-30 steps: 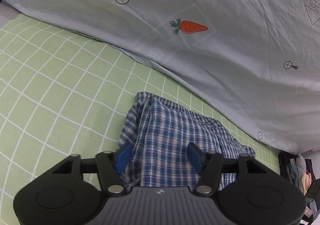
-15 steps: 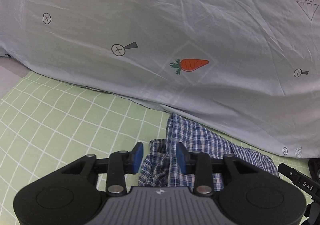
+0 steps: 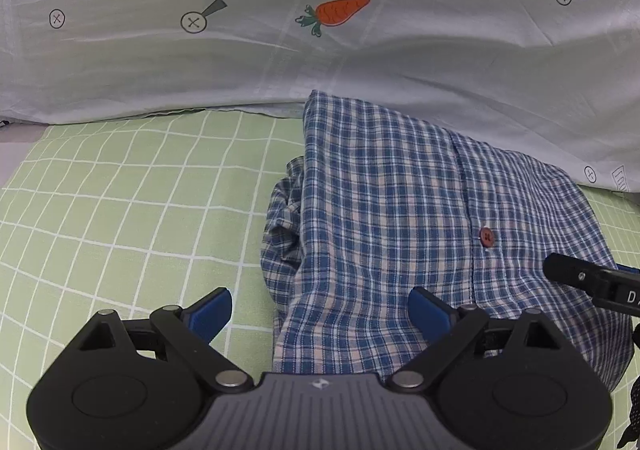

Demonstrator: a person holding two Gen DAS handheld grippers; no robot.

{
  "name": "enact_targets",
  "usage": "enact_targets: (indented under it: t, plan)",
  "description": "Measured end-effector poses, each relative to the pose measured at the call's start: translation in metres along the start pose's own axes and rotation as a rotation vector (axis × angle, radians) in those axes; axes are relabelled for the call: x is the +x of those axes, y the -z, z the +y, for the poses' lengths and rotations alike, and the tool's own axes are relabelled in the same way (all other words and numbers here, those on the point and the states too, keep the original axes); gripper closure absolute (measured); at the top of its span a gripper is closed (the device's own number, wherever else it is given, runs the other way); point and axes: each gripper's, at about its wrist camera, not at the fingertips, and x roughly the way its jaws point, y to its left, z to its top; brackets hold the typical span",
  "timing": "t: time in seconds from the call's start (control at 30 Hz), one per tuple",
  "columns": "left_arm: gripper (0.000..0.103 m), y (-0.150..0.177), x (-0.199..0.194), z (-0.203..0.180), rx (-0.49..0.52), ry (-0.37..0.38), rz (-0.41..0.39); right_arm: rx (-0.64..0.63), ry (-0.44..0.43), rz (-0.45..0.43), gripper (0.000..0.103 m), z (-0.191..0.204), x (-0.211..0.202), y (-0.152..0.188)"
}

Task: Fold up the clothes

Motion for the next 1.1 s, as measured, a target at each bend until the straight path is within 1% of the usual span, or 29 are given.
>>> enact_targets:
  t: [0.07, 0.17, 0.27, 0.33, 0.5, 0.57, 0.6, 0.63, 0.67, 0.7, 0.73, 0.77, 0.8, 0.83, 0.87, 0.9, 0.93, 1.0, 1.07, 1.1]
  plan:
    - [0.008, -0.001, 0.007, 0.008, -0.021, 0.013, 0.016, 0.021, -0.011, 0.023, 0.000, -0.009, 0.007, -0.001]
    - [0.008, -0.006, 0.017, 0.018, -0.051, 0.056, 0.037, 0.041, -0.042, 0.057, 0.000, -0.018, 0.019, -0.003]
    - [0.008, -0.015, 0.030, 0.026, -0.070, 0.134, 0.083, 0.022, -0.048, 0.086, 0.000, -0.017, 0.031, -0.007]
    - [0.008, -0.020, 0.038, 0.031, -0.087, 0.185, 0.098, 0.015, -0.064, 0.102, 0.000, -0.016, 0.038, -0.012]
    - [0.008, -0.028, 0.050, 0.030, -0.105, 0.265, 0.104, 0.033, -0.131, 0.131, 0.000, -0.012, 0.052, -0.020]
    - [0.010, -0.030, 0.053, 0.029, -0.110, 0.292, 0.103, 0.038, -0.155, 0.134, 0.000, -0.007, 0.053, -0.020]
    - [0.012, -0.029, 0.053, 0.028, -0.113, 0.301, 0.098, 0.041, -0.167, 0.135, 0.000, -0.005, 0.054, -0.020]
    - [0.022, -0.029, 0.053, 0.026, -0.115, 0.314, 0.091, 0.044, -0.179, 0.137, 0.000, -0.003, 0.055, -0.021]
    - [0.034, -0.027, 0.052, 0.026, -0.125, 0.333, 0.087, 0.046, -0.191, 0.138, 0.002, 0.000, 0.055, -0.021]
    - [0.038, -0.026, 0.050, 0.025, -0.136, 0.348, 0.083, 0.049, -0.203, 0.140, 0.010, 0.002, 0.056, -0.021]
    - [0.045, -0.023, 0.049, 0.025, -0.153, 0.346, 0.081, 0.052, -0.215, 0.141, 0.015, 0.004, 0.057, -0.021]
    - [0.055, -0.022, 0.048, 0.024, -0.163, 0.346, 0.083, 0.055, -0.227, 0.143, 0.031, 0.007, 0.057, -0.021]
    - [0.061, -0.020, 0.047, 0.024, -0.174, 0.346, 0.084, 0.060, -0.233, 0.142, 0.043, 0.008, 0.055, -0.020]
    - [0.069, -0.019, 0.045, 0.023, -0.185, 0.347, 0.086, 0.071, -0.227, 0.137, 0.046, 0.009, 0.045, -0.015]
    - [0.076, -0.017, 0.043, 0.022, -0.193, 0.346, 0.087, 0.081, -0.220, 0.132, 0.054, 0.010, 0.036, -0.010]
    - [0.079, -0.015, 0.038, 0.019, -0.191, 0.343, 0.089, 0.092, -0.214, 0.127, 0.065, 0.011, 0.026, -0.006]
    - [0.081, -0.011, 0.030, 0.015, -0.183, 0.347, 0.095, 0.103, -0.208, 0.122, 0.069, 0.011, 0.017, -0.001]
    - [0.083, -0.003, 0.013, 0.008, -0.167, 0.355, 0.107, 0.125, -0.195, 0.112, 0.076, 0.013, -0.003, 0.009]
    - [0.084, 0.005, -0.004, 0.000, -0.152, 0.365, 0.119, 0.146, -0.183, 0.102, 0.078, 0.014, -0.022, 0.018]
    - [0.084, 0.013, -0.014, -0.005, -0.153, 0.381, 0.124, 0.157, -0.177, 0.097, 0.078, 0.015, -0.032, 0.023]
